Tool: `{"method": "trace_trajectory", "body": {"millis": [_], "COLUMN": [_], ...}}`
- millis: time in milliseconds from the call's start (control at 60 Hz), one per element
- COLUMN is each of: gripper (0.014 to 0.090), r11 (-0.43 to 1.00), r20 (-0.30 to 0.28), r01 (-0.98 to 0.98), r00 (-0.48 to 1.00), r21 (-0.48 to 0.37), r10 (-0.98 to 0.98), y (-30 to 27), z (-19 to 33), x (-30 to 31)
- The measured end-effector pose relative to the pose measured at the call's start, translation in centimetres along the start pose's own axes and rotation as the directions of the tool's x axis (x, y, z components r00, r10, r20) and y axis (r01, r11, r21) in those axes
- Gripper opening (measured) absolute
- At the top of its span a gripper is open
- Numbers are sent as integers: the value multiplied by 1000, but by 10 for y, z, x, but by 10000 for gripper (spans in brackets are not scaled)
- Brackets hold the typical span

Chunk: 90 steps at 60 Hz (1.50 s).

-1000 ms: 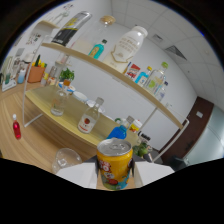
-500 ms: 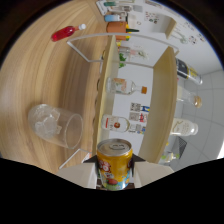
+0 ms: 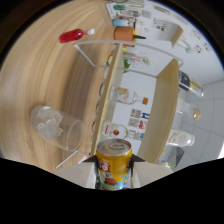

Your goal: Make me a cup of Vodka Sunrise.

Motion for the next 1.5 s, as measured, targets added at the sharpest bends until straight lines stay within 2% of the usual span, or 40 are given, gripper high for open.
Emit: {"method": "trace_trajectory", "body": {"millis": [67,133,233,317,500,650,800,1050,1217,1500], "gripper": [505,509,512,513,510,510,511,510,513,527], "r11": [981,896,664,428,-50,-254,-351,-377,-354,-314], "r20": [-15,-18,3,24,50,23,-9,-31,-28,-23], "r01": [-194,-441,-743,-896,-995,-967,-931,-886,-878,-898], "r00": [981,897,667,433,-46,-253,-352,-383,-365,-323], "r21": [21,54,90,121,82,17,-103,-270,-323,-309], "r10": [194,443,745,901,998,967,936,923,931,946], "y": [3,8,28,54,123,164,175,168,163,162], "z": [-7,-17,-28,-34,-37,-19,5,35,43,41], "x": [27,52,83,98,74,8,-79,-176,-202,-203]}}
